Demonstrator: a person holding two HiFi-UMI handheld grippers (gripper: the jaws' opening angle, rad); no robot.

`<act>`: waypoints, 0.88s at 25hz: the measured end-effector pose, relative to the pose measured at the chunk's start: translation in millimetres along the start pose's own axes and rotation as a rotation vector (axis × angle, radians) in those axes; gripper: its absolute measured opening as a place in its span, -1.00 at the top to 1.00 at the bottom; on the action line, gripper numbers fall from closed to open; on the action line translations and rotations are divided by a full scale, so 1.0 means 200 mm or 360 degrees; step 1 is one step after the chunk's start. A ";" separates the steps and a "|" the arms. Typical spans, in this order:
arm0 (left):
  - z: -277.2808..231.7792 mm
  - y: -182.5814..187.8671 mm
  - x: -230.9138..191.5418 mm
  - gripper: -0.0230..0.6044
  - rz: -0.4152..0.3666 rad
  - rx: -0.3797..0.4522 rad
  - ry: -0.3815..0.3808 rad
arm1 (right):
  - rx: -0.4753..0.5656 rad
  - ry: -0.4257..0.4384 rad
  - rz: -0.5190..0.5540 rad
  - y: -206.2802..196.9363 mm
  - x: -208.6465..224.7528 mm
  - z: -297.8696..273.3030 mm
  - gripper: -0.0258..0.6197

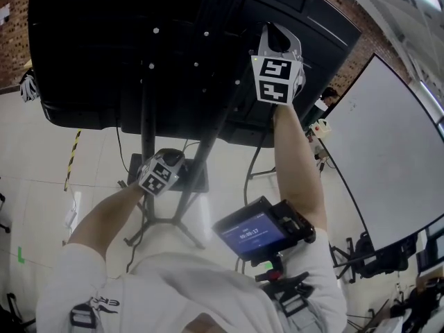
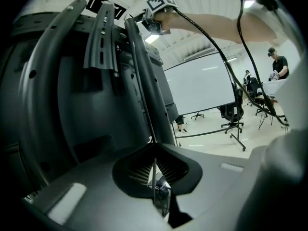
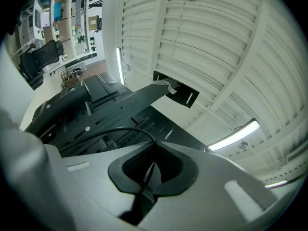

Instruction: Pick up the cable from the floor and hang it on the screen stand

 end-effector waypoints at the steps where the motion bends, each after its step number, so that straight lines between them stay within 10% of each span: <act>1: 0.00 -0.01 0.00 0.88 0.0012 -0.0004 0.0001 | -0.0001 0.0000 0.0001 0.00 0.00 0.00 0.84; 9: 0.14 0.06 -0.12 0.88 0.0131 0.0076 0.0096 | -0.0006 -0.0002 -0.0009 -0.01 0.00 0.00 0.84; 22: 0.74 0.55 -0.64 0.89 0.0477 0.0560 0.0273 | -0.0044 -0.0042 -0.0052 -0.01 0.07 0.01 0.84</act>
Point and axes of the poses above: the fingertips, and each gripper's own axes: z backward along the fingers, x to its right, y out of its top, the point moved 5 cm from there along z, backward along the fingers, and after that the axes turned 2 degrees about -x, right-handed, at the moved point
